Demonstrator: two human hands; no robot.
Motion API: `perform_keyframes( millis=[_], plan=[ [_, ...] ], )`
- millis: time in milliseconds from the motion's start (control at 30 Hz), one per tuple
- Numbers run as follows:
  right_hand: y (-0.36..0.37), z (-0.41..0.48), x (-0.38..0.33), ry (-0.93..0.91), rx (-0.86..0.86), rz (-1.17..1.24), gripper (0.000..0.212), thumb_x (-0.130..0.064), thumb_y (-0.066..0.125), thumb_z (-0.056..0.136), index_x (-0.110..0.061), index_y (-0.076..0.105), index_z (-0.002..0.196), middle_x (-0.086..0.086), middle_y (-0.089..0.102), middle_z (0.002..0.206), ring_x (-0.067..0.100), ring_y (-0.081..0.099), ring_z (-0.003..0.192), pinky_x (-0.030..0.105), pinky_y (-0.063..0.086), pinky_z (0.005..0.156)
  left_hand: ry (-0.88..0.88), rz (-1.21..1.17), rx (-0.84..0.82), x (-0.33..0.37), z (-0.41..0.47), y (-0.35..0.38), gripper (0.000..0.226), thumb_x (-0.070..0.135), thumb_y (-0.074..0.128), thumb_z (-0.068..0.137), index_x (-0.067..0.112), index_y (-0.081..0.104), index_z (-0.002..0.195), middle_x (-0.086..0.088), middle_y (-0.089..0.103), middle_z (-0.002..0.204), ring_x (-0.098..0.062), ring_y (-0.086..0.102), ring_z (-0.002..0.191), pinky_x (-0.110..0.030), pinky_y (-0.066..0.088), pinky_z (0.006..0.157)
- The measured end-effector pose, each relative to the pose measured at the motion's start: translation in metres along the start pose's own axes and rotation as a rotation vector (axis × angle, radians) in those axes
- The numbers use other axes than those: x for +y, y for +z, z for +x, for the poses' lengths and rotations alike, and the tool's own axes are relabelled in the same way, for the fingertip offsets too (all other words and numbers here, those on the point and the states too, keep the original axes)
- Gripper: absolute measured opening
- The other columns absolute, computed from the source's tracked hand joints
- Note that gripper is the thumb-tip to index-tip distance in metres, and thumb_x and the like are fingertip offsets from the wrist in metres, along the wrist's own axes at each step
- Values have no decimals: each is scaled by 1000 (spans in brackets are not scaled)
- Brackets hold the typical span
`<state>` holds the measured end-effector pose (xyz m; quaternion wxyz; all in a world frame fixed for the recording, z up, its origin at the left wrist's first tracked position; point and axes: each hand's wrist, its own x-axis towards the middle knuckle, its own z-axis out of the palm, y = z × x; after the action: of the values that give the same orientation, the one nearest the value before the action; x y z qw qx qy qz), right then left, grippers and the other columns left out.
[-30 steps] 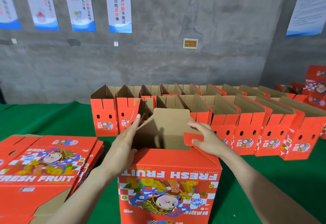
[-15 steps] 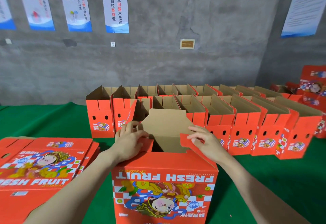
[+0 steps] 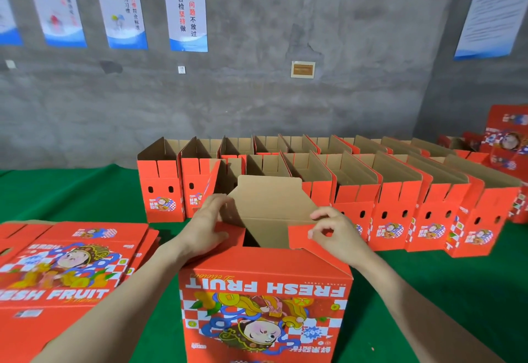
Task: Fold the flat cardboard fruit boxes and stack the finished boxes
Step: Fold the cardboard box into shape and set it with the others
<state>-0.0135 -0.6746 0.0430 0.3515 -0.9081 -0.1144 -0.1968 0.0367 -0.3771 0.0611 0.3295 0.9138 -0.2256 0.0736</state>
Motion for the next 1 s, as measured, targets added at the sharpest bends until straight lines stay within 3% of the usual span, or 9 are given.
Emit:
perform_keyframes(
  millis=[100, 200, 300, 367, 467, 567, 633, 800, 1000],
  plan=[
    [1, 0, 0, -18, 172, 54, 11, -4, 68, 84, -10, 61, 78, 2, 53, 96, 16, 54, 92, 24, 41, 80, 18, -41, 40, 2, -2, -1, 86, -4, 69, 75, 29, 29, 144, -2, 35, 142, -19, 33, 132, -38, 31, 112],
    [1, -2, -1, 58, 218, 199, 5, -12, 57, 94, -14, 53, 97, 3, 54, 104, 18, 57, 98, 22, 44, 80, 54, 46, 33, 1, -3, 0, 53, -4, 66, 79, 27, 58, 121, 0, 48, 118, -19, 48, 114, -36, 39, 105],
    [1, -4, -1, 92, 138, 232, 18, -22, 43, 101, -25, 60, 105, -8, 62, 110, 8, 57, 107, 12, 38, 83, 45, 36, 47, 2, -5, -1, 41, -9, 56, 84, 18, 70, 110, 3, 51, 107, -15, 56, 100, -27, 41, 103],
    [-1, -3, -3, 110, 24, 207, 25, -28, 40, 102, -28, 65, 104, -14, 64, 108, 5, 56, 109, 13, 38, 87, 9, 16, 26, 4, -3, -1, 43, -11, 46, 85, 14, 73, 106, 0, 58, 113, -16, 56, 108, -26, 37, 106],
    [-4, 1, -4, 103, -103, 102, 23, -34, 47, 99, -26, 66, 110, -13, 63, 116, 8, 53, 117, 27, 39, 96, -173, -130, -35, 11, 1, -6, 23, 24, 56, 90, 16, 74, 103, 14, 51, 113, -9, 48, 108, -23, 36, 90],
    [-4, 5, -15, 24, -163, 0, 28, -33, 57, 95, -28, 60, 122, -15, 52, 132, 6, 35, 135, 23, 24, 104, -185, -82, -129, 13, 3, -5, 30, 48, 72, 78, 25, 66, 97, 13, 59, 104, -10, 57, 99, -24, 41, 80],
    [-1, 8, -25, -41, -245, -68, 37, -32, 59, 93, -32, 53, 130, -11, 41, 146, 6, 21, 142, 23, 15, 111, -174, 28, -171, 14, 2, -1, 45, 46, 78, 72, 27, 58, 107, 3, 57, 114, -16, 54, 108, -31, 45, 92],
    [11, 13, -34, 35, -513, -330, 54, -33, 54, 94, -46, 34, 143, -3, 12, 161, 18, 3, 148, 46, -4, 119, -184, 201, -235, 17, 4, 0, 80, 50, 73, 76, 36, 32, 144, -8, 30, 149, -29, 22, 140, -45, 25, 114],
    [-5, 19, -31, 87, -619, -248, 64, -18, 62, 89, -41, 37, 143, -6, 23, 156, 19, 19, 143, 45, 15, 117, -191, 353, -278, 20, 11, 4, 90, 56, 72, 73, 31, 28, 147, -12, 33, 145, -34, 22, 139, -49, 27, 113]
  ],
)
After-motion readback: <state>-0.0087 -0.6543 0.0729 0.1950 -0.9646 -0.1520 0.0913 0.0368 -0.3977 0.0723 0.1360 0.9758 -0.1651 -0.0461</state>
